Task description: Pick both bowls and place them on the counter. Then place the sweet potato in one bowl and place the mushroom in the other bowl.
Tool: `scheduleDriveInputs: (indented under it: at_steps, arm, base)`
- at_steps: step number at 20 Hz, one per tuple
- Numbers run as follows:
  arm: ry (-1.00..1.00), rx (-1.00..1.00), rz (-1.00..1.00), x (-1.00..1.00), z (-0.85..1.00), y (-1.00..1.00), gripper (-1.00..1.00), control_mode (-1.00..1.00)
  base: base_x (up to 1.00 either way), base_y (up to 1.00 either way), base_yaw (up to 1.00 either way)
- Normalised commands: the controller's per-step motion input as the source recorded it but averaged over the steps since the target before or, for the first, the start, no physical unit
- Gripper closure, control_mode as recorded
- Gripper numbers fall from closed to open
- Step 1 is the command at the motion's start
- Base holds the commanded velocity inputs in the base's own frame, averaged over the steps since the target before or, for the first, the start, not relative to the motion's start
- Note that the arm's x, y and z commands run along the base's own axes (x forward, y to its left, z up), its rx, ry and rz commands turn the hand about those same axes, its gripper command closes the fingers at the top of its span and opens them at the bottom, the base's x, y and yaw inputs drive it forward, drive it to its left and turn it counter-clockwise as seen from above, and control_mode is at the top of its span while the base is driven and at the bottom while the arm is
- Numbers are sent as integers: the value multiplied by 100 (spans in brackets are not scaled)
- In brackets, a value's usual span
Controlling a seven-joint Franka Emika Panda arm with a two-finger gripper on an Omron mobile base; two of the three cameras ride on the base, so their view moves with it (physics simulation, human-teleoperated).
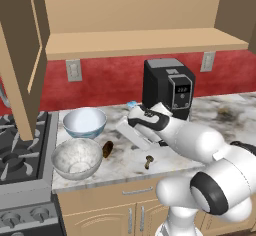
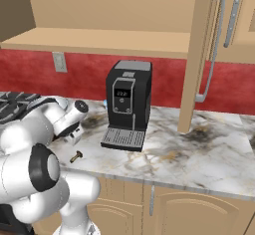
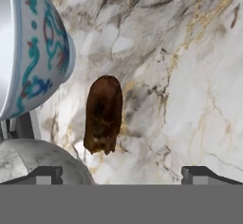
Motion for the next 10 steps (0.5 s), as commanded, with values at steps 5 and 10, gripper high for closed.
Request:
scheduleDriveInputs:
  at_steps: [5, 10]
  arm:
    - [-7, 0, 6, 11, -19, 24, -100, -100]
    - [0, 0, 1, 17, -11, 21, -100, -100]
  base:
    - [0, 0, 0]
    - [0, 0, 0]
